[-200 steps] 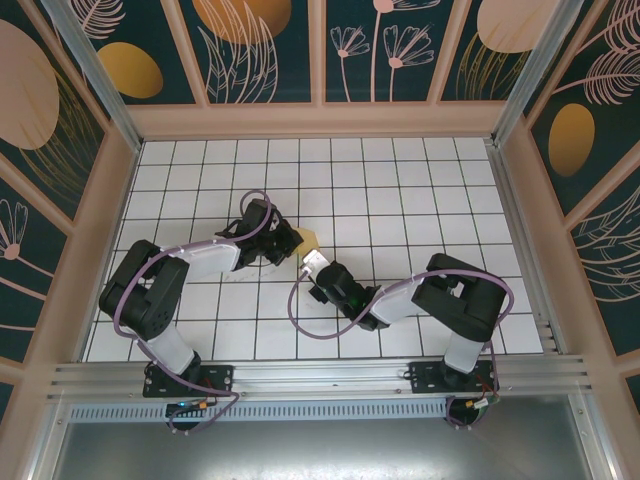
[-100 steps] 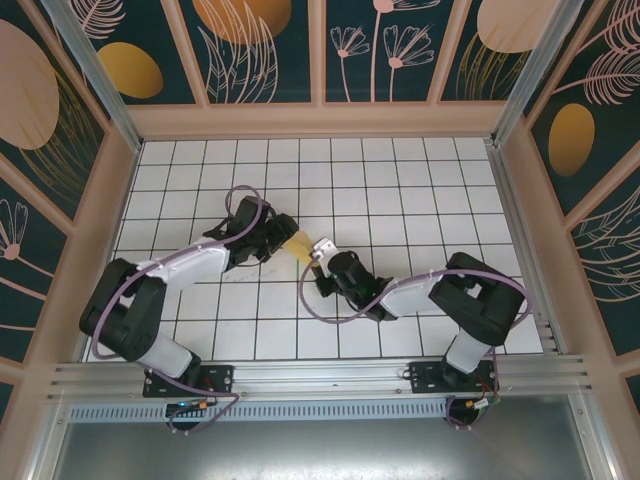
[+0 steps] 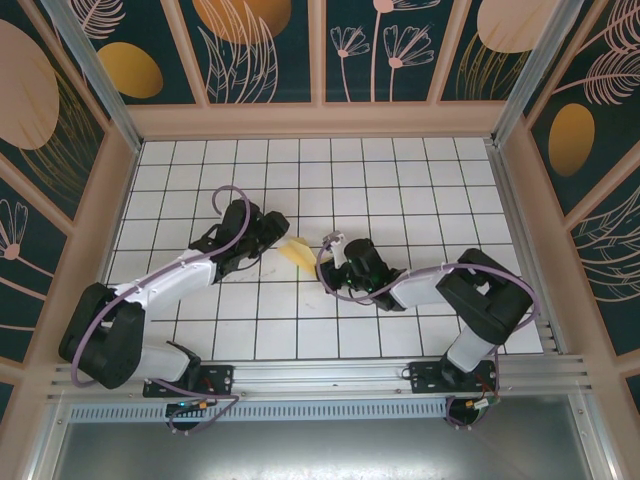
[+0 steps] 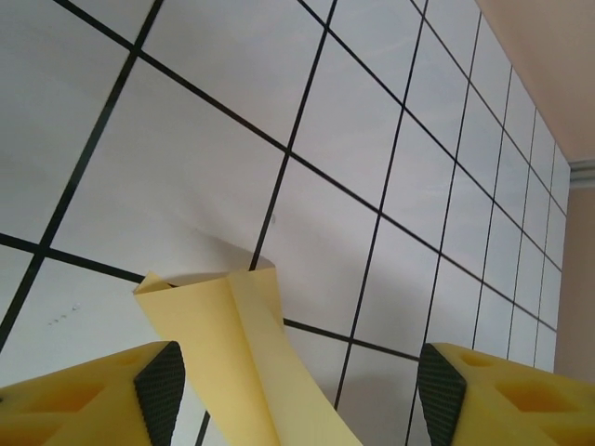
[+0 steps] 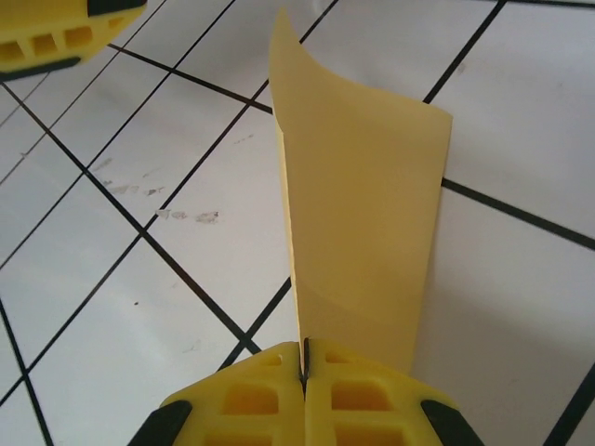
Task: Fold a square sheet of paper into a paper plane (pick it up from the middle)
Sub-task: Fold the wing for the fifth time at the center of the table.
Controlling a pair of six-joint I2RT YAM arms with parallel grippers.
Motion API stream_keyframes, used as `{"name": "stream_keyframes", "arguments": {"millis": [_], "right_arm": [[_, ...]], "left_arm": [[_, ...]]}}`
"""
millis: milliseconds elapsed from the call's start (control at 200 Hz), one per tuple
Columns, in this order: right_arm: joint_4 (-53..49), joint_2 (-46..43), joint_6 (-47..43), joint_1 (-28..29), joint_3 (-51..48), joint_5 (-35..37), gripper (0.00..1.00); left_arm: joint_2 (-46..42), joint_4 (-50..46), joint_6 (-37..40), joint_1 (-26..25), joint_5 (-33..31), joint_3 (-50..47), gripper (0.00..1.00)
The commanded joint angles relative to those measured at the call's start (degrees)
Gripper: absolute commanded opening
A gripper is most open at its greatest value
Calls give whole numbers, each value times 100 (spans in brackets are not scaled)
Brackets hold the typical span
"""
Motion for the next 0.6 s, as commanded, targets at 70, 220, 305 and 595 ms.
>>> {"name": "stream_keyframes", "arguments": {"millis": [70, 220, 305, 595], "right_arm": [[254, 272, 848, -253, 7, -816, 0], [255, 540, 1287, -521, 118, -1372, 0], [342, 615, 1419, -601, 112, -1536, 0], [633, 731, 1990, -895, 13, -1938, 0]], "left_arm": [[-141, 1346, 192, 34, 586, -551, 70], [-185, 1789, 290, 38, 887, -787, 69], [-140, 1944, 298, 38, 1068, -845, 68], [263, 2573, 310, 29, 1834, -955, 62]]}}
